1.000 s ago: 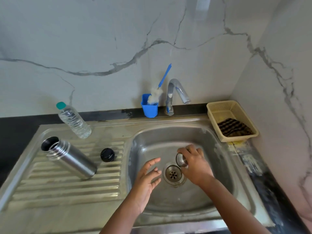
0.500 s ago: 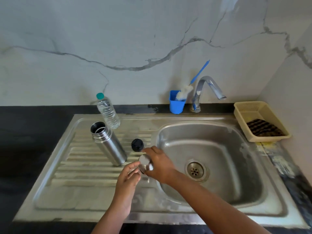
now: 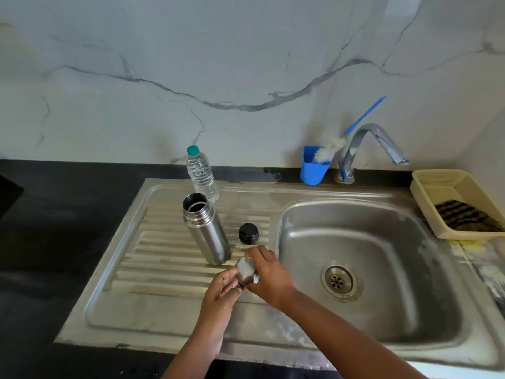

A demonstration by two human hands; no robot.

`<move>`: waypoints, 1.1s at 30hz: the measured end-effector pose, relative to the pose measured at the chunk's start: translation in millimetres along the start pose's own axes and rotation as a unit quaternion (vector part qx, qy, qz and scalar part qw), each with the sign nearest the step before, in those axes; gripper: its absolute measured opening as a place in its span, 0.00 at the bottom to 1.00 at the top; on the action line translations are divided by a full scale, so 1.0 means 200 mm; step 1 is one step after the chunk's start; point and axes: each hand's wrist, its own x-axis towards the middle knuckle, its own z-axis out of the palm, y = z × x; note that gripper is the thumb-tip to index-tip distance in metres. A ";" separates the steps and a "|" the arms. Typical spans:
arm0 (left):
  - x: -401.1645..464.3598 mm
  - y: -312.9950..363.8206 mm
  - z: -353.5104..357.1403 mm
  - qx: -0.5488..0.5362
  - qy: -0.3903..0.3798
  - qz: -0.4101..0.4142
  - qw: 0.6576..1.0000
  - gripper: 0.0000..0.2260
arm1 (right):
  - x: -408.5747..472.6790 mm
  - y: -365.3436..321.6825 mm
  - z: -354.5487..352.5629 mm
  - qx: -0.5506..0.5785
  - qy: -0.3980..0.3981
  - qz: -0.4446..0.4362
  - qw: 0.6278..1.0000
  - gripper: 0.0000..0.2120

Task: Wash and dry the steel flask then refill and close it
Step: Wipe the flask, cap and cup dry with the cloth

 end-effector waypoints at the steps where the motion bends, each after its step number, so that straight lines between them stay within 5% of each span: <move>1: 0.00 -0.01 0.00 0.000 -0.001 -0.004 1.000 0.18 | 0.00 0.00 0.01 -0.001 0.000 -0.002 1.000 0.28; 7: 0.01 0.01 0.00 -0.011 0.026 -0.002 1.000 0.16 | 0.01 0.00 -0.02 0.000 0.015 -0.008 1.000 0.29; 10: 0.02 0.08 -0.06 -0.050 0.157 0.042 0.985 0.16 | 0.05 -0.03 -0.10 0.011 0.075 -0.018 0.997 0.31; 14: 0.16 0.34 -0.27 -0.065 0.275 0.124 0.951 0.14 | 0.29 -0.10 -0.31 0.030 0.180 -0.046 0.982 0.18; 20: 0.53 0.86 -0.45 0.087 0.150 0.182 0.968 0.11 | 0.79 -0.36 -0.60 0.054 0.090 -0.028 0.994 0.17; 28: 0.92 1.05 -0.39 0.170 0.062 0.141 0.973 0.35 | 1.16 -0.57 -0.57 -0.001 -0.025 -0.041 0.999 0.30; 33: 1.00 1.02 -0.37 0.161 0.090 0.200 0.962 0.23 | 1.22 -0.58 -0.53 -0.040 -0.043 -0.054 0.997 0.27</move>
